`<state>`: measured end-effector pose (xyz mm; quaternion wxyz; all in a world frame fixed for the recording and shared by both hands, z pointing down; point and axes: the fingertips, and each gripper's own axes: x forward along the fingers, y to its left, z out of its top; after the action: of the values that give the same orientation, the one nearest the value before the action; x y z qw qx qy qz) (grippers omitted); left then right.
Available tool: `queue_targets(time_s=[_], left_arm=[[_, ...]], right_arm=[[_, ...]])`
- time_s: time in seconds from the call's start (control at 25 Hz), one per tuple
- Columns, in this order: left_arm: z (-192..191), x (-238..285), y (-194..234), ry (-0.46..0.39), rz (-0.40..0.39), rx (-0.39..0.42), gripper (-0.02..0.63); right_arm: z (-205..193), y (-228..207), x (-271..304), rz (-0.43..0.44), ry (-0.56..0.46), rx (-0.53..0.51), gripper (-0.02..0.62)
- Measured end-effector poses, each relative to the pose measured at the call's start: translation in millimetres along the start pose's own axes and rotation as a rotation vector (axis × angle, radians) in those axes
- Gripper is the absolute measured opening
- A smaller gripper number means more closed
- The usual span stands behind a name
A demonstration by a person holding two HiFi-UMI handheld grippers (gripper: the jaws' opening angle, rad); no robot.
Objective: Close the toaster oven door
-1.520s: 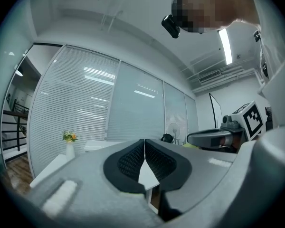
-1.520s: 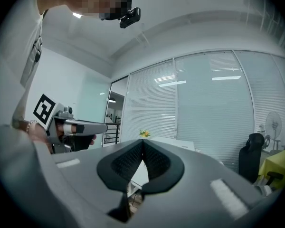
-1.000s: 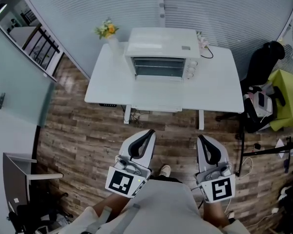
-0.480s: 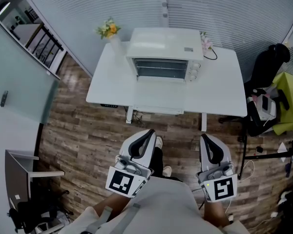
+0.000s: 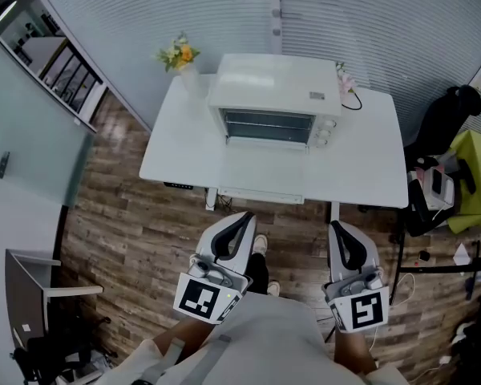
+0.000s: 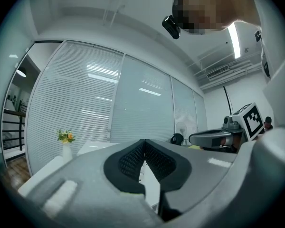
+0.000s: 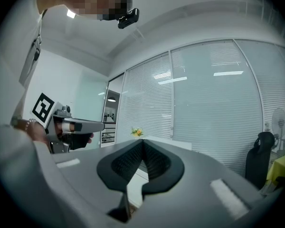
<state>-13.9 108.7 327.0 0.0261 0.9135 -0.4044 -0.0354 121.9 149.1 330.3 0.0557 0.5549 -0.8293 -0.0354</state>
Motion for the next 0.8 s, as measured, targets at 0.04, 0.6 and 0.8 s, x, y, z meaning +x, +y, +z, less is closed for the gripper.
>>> queue_targets(time_s=[0.04, 0.6, 0.8], left_arm=[[-0.1, 4.3, 5.1, 0.001, 0.002, -0.003, -0.002], [3.8, 74.3, 93.2, 0.000, -0.004, -0.018, -0.002], [3.1, 94.3, 124.8, 0.001, -0.006, -0.032, -0.002]], right_arm=[[0.5, -2.2, 6.5, 0.000, 0.002, 0.000, 0.005], [5.8, -25.5, 119.7, 0.016, 0.015, -0.005, 0.005], [7.6, -29.8, 156.3, 0.017, 0.024, -0.012, 0.005]])
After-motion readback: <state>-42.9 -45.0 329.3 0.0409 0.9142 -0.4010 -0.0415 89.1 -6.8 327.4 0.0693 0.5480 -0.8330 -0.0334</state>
